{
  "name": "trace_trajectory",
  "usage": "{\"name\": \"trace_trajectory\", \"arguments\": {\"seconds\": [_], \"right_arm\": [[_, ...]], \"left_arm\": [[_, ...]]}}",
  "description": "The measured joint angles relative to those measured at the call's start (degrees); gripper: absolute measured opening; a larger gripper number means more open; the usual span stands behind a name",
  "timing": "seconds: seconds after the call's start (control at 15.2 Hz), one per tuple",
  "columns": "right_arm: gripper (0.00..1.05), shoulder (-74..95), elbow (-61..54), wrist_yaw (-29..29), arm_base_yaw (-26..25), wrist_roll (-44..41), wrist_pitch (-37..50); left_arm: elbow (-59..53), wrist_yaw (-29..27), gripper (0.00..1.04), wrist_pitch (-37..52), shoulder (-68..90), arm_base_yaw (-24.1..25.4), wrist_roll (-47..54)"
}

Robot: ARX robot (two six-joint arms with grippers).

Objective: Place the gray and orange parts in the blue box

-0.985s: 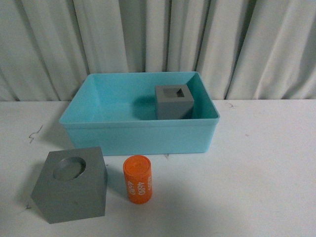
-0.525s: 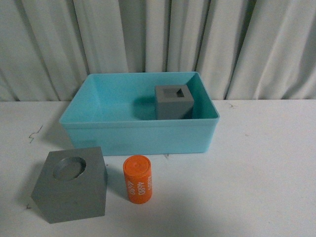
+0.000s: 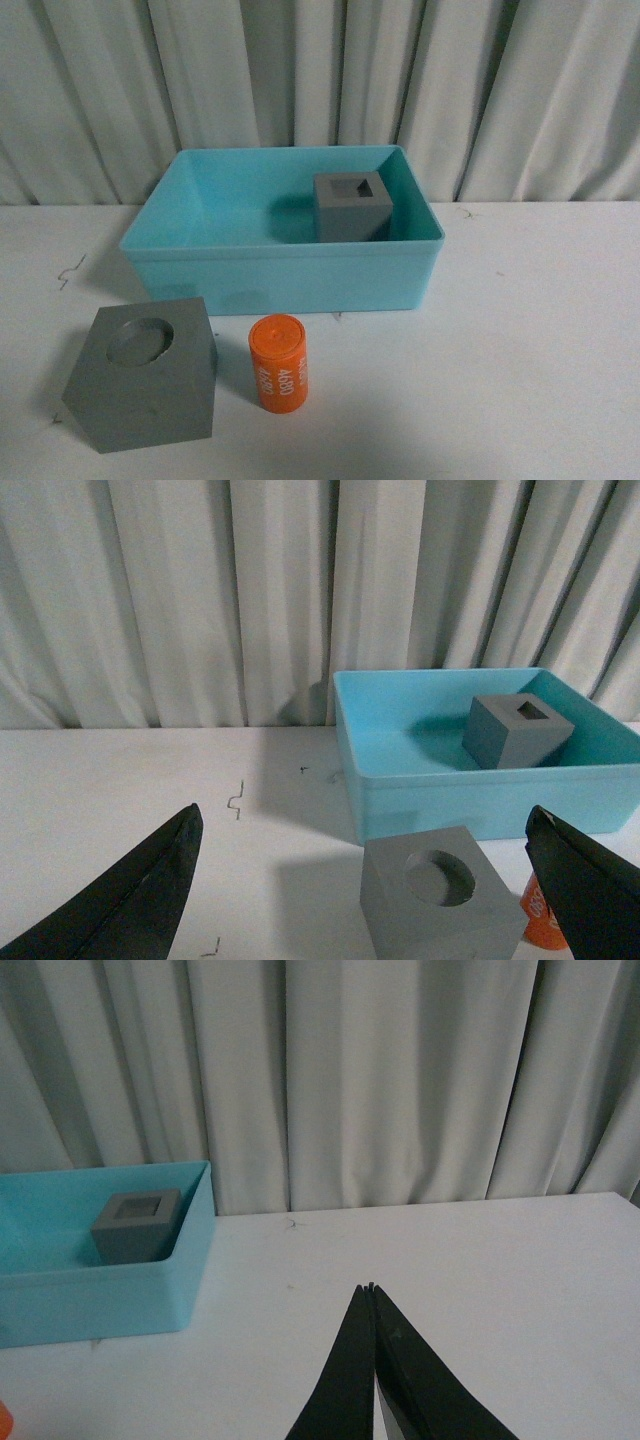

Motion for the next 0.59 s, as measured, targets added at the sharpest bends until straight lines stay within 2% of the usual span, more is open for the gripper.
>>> {"name": "trace_trajectory", "arguments": {"seconds": [0.39,0.46,0.53,0.59], "right_arm": [[0.02,-6.95,0.0,0.0,0.0,0.0,-6.88],[0.02,-17.4,0.17,-0.13,0.0,0.0,-16.63],[0.08,-17.33,0.02,-0.11,0.0,-0.04,-17.68],[0.48,-17.33,0.02,-0.11,0.0,-0.04,-17.68]], "left_arm": [[0.0,-0.02,0.98,0.0,0.0,0.0,0.0],[0.0,0.0,0.98,-0.02,0.0,0.0,0.0],[0.0,-0.02,0.98,0.02,0.0,0.0,0.0],[0.0,0.0,0.98,0.02,0.0,0.0,0.0]]}}
